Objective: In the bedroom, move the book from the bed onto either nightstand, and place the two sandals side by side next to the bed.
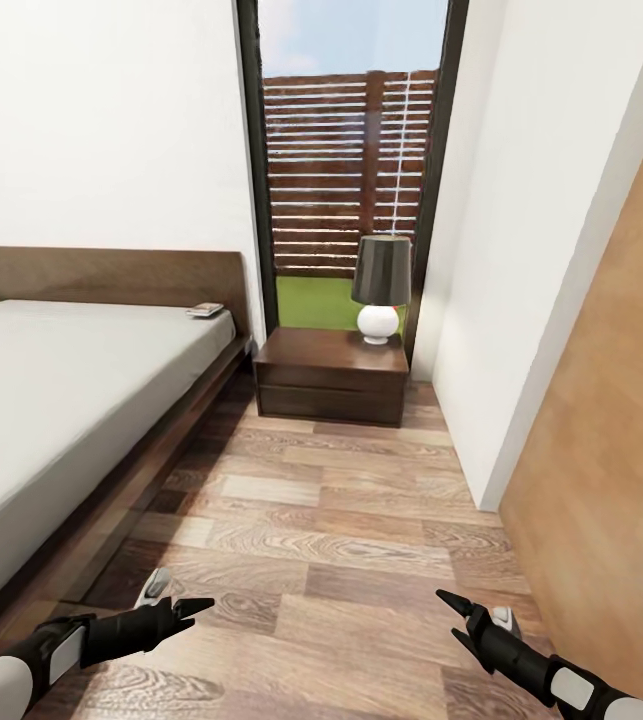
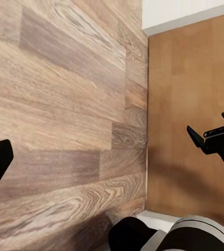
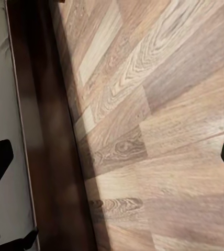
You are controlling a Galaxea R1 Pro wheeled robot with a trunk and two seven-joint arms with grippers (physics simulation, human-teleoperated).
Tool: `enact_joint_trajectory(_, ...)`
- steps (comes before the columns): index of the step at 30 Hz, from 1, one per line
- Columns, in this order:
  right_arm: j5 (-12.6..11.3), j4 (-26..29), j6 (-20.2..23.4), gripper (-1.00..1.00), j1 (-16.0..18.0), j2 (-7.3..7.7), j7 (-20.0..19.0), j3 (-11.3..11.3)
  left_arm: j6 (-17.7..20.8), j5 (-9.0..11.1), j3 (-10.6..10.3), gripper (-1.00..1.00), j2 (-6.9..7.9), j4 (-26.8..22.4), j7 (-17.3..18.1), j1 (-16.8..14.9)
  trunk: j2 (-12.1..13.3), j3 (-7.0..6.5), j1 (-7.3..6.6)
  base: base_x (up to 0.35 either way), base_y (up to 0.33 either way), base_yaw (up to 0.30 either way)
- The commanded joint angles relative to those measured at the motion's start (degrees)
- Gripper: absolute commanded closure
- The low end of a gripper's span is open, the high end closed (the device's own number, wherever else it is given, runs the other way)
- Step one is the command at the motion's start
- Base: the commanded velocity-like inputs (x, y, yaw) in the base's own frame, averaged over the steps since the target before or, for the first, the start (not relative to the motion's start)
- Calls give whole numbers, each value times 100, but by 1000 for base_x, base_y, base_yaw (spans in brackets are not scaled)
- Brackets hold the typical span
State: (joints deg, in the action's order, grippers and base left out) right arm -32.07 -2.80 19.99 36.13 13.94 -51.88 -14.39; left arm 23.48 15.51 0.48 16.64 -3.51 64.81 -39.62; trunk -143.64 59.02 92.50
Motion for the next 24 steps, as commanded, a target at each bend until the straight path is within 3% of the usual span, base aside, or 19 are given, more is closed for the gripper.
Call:
enact_joint_trajectory(1,-6,-19,45,-100,8,3,-15,-45,60,17,3,-100,0,-1,14,-2,-2,5,0,128,0,0)
enact_joint_trajectory(24,-13,-19,48,-100,8,-1,-15,-16,60,18,-2,-100,-3,-2,14,-2,-2,5,0,128,0,0)
